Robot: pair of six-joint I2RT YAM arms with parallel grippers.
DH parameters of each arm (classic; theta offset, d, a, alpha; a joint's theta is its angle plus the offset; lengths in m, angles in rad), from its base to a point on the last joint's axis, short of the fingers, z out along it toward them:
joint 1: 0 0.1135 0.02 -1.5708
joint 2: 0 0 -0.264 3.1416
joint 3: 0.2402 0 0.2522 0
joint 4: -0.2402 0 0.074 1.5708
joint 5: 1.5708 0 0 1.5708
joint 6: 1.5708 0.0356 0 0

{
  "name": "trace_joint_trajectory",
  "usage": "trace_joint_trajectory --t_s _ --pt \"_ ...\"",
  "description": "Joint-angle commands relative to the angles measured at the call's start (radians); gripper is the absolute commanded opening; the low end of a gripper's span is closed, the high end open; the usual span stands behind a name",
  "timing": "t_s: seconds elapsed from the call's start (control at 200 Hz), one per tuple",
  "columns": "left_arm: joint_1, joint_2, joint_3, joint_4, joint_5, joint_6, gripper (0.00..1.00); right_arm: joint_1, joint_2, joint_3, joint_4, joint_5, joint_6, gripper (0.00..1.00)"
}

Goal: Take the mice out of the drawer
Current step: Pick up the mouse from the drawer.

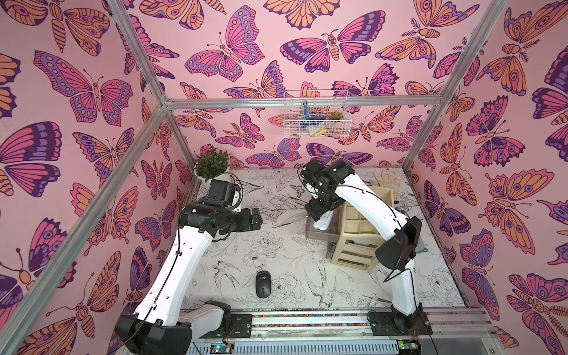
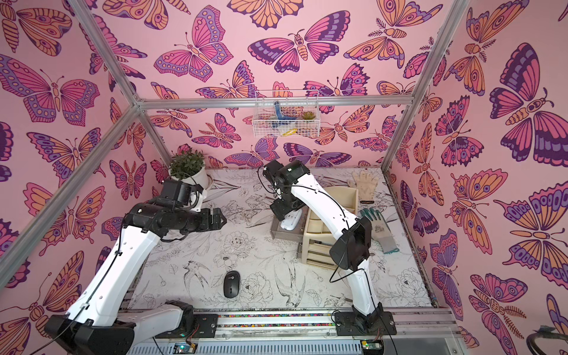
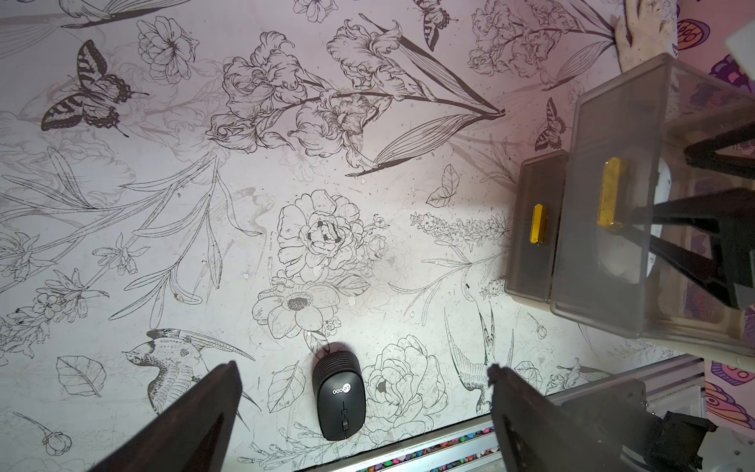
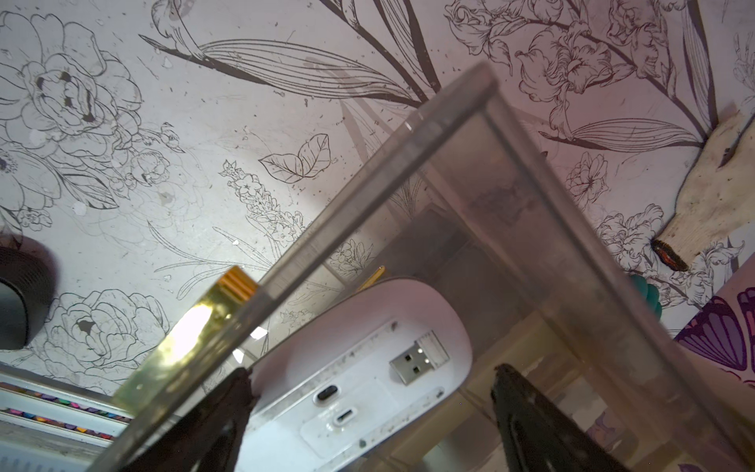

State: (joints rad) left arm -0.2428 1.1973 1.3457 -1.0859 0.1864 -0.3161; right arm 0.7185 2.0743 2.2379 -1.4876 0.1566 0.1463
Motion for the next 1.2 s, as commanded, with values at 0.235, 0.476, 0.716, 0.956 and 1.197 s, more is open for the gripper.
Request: trace_joint_trajectory --t_s 0.235,0.476,0.716,0.956,1.197 --pt "-0.002 0.003 -0.011 -0.015 0.007 0.034 1.00 0.017 -0.005 -0.092 -0.005 -0.075 0.066 0.94" --pt "-0.002 -0.022 -0.026 -0.019 0.008 0.034 1.00 0.049 0.027 -0.034 -0.122 0.014 -0.045 0.92" --pt "-0.001 -0.016 -0.020 -0.019 0.022 0.020 1.00 0.053 -0.098 -0.153 -0.068 0.046 -0.067 0.94" --pt "-0.003 -0.028 -0.014 -0.020 0.019 0.017 1.00 0.028 -0.013 -0.114 -0.103 0.029 -0.100 0.95" --pt "-0.002 -0.032 -0.015 -0.029 0.007 0.022 1.00 -0.017 0.028 -0.121 -0.088 -0.014 -0.101 0.71"
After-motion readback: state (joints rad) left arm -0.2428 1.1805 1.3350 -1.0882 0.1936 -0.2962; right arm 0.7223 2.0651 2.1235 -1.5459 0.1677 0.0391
